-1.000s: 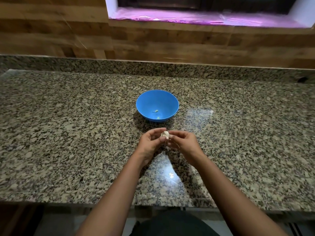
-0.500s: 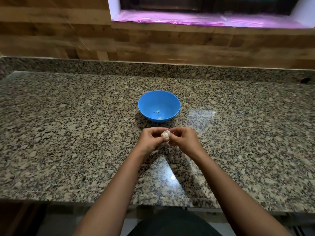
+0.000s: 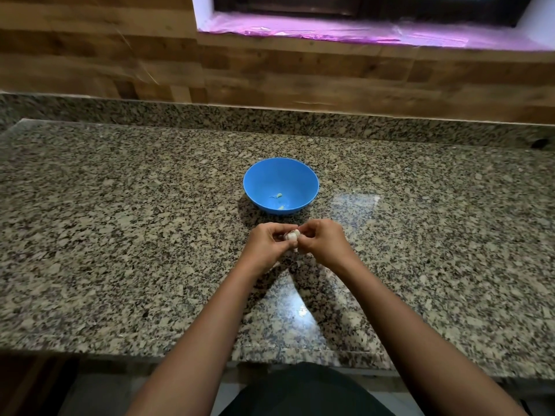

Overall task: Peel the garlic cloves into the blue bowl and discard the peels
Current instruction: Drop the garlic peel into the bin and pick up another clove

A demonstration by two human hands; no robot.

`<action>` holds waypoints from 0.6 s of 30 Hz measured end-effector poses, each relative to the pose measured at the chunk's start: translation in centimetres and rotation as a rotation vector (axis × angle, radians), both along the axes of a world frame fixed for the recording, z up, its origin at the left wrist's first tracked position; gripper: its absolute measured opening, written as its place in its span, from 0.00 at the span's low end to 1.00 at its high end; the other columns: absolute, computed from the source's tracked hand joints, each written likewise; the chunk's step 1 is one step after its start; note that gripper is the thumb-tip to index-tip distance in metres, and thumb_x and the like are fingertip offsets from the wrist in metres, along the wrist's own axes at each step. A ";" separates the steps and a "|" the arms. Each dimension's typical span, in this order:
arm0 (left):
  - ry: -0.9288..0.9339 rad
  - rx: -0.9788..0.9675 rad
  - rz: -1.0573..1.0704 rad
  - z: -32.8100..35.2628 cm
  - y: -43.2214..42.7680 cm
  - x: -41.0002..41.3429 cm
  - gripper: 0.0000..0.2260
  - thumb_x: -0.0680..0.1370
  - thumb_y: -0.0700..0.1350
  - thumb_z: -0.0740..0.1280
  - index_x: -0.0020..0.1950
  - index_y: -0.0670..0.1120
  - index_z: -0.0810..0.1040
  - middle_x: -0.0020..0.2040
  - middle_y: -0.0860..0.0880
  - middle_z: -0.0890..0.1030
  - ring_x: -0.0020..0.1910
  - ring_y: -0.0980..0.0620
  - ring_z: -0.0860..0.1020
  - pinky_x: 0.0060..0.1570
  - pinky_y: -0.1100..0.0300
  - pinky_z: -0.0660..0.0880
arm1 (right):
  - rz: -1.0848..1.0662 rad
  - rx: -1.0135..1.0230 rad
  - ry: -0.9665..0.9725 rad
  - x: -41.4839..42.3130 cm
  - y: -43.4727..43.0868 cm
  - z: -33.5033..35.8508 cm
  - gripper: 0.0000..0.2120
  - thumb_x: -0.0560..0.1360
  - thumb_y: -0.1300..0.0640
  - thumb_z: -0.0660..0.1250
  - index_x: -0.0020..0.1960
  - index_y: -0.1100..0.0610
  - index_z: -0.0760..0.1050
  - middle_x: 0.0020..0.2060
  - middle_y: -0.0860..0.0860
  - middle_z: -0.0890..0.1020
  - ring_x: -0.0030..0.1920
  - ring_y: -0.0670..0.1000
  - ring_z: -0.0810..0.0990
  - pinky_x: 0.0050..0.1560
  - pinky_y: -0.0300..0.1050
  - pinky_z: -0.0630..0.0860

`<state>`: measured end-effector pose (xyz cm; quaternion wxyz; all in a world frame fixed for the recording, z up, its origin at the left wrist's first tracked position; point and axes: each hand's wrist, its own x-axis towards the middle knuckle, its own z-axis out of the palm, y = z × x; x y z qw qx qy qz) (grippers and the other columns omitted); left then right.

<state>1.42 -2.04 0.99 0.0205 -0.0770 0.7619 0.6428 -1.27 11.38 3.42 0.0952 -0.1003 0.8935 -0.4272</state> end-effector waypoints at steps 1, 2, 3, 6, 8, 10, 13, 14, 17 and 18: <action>-0.005 0.014 -0.001 0.0 -0.1 0.0 0.15 0.71 0.34 0.72 0.57 0.40 0.79 0.48 0.45 0.83 0.46 0.52 0.81 0.48 0.58 0.80 | 0.016 -0.015 -0.024 -0.2 0.1 0.1 0.06 0.74 0.62 0.69 0.49 0.63 0.80 0.38 0.57 0.83 0.38 0.52 0.83 0.43 0.50 0.82; -0.008 0.018 0.000 0.0 -0.1 0.0 0.15 0.71 0.34 0.72 0.57 0.40 0.80 0.49 0.45 0.83 0.47 0.51 0.82 0.49 0.56 0.80 | 0.025 -0.018 -0.041 -0.3 0.2 0.1 0.06 0.74 0.63 0.69 0.49 0.63 0.80 0.37 0.57 0.84 0.37 0.52 0.84 0.43 0.50 0.82; -0.009 0.010 0.002 0.0 -0.1 -0.1 0.15 0.71 0.35 0.73 0.57 0.41 0.80 0.49 0.45 0.83 0.48 0.50 0.82 0.50 0.55 0.80 | 0.028 -0.019 -0.051 -0.4 0.3 0.2 0.06 0.74 0.63 0.69 0.49 0.63 0.79 0.37 0.57 0.84 0.37 0.52 0.84 0.43 0.50 0.82; 0.004 -0.004 0.004 0.1 0.1 -0.1 0.14 0.72 0.35 0.72 0.57 0.42 0.80 0.47 0.45 0.83 0.46 0.50 0.82 0.48 0.56 0.80 | 0.004 -0.026 -0.019 -0.6 0.3 0.6 0.04 0.73 0.62 0.69 0.46 0.63 0.79 0.34 0.56 0.83 0.36 0.52 0.84 0.43 0.51 0.82; 0.004 0.031 0.024 -0.1 0.2 0.0 0.14 0.72 0.34 0.71 0.57 0.40 0.80 0.46 0.44 0.83 0.41 0.54 0.82 0.45 0.61 0.79 | 0.013 0.014 -0.006 -0.7 0.2 0.8 0.04 0.71 0.61 0.70 0.43 0.62 0.79 0.35 0.56 0.83 0.36 0.53 0.83 0.41 0.50 0.81; -0.001 0.025 0.031 -0.3 0.3 0.1 0.14 0.72 0.35 0.72 0.57 0.40 0.80 0.44 0.47 0.83 0.39 0.59 0.81 0.42 0.66 0.78 | 0.040 0.070 -0.005 -0.7 0.0 0.8 0.04 0.71 0.61 0.71 0.42 0.61 0.77 0.36 0.56 0.82 0.37 0.52 0.83 0.40 0.49 0.81; -0.006 -0.064 0.023 -0.7 0.4 0.0 0.14 0.72 0.40 0.73 0.57 0.44 0.81 0.46 0.48 0.83 0.43 0.56 0.81 0.45 0.64 0.78 | 0.082 0.203 0.060 -0.8 -0.3 0.6 0.05 0.71 0.60 0.70 0.41 0.63 0.77 0.37 0.56 0.81 0.38 0.53 0.81 0.40 0.52 0.80; -0.008 -0.087 0.024 -0.8 0.3 -0.1 0.14 0.72 0.41 0.73 0.56 0.44 0.81 0.47 0.47 0.83 0.45 0.54 0.81 0.47 0.60 0.79 | 0.102 0.254 0.080 -0.9 -0.4 0.6 0.06 0.71 0.61 0.69 0.41 0.64 0.76 0.36 0.57 0.80 0.38 0.54 0.79 0.39 0.51 0.78; -0.011 -0.126 0.029 -0.9 0.4 -0.3 0.14 0.72 0.40 0.73 0.57 0.44 0.81 0.50 0.45 0.83 0.49 0.51 0.81 0.53 0.54 0.78 | 0.164 0.372 0.147 -0.9 -0.7 0.6 0.06 0.72 0.61 0.67 0.42 0.65 0.75 0.36 0.57 0.78 0.38 0.54 0.76 0.37 0.47 0.72; -0.010 -0.144 0.027 -0.9 0.5 -0.4 0.14 0.72 0.39 0.73 0.57 0.44 0.81 0.51 0.46 0.83 0.49 0.52 0.81 0.54 0.54 0.77 | 0.171 0.388 0.160 -0.9 -0.7 0.5 0.06 0.72 0.61 0.66 0.43 0.65 0.75 0.37 0.58 0.79 0.39 0.55 0.76 0.37 0.47 0.72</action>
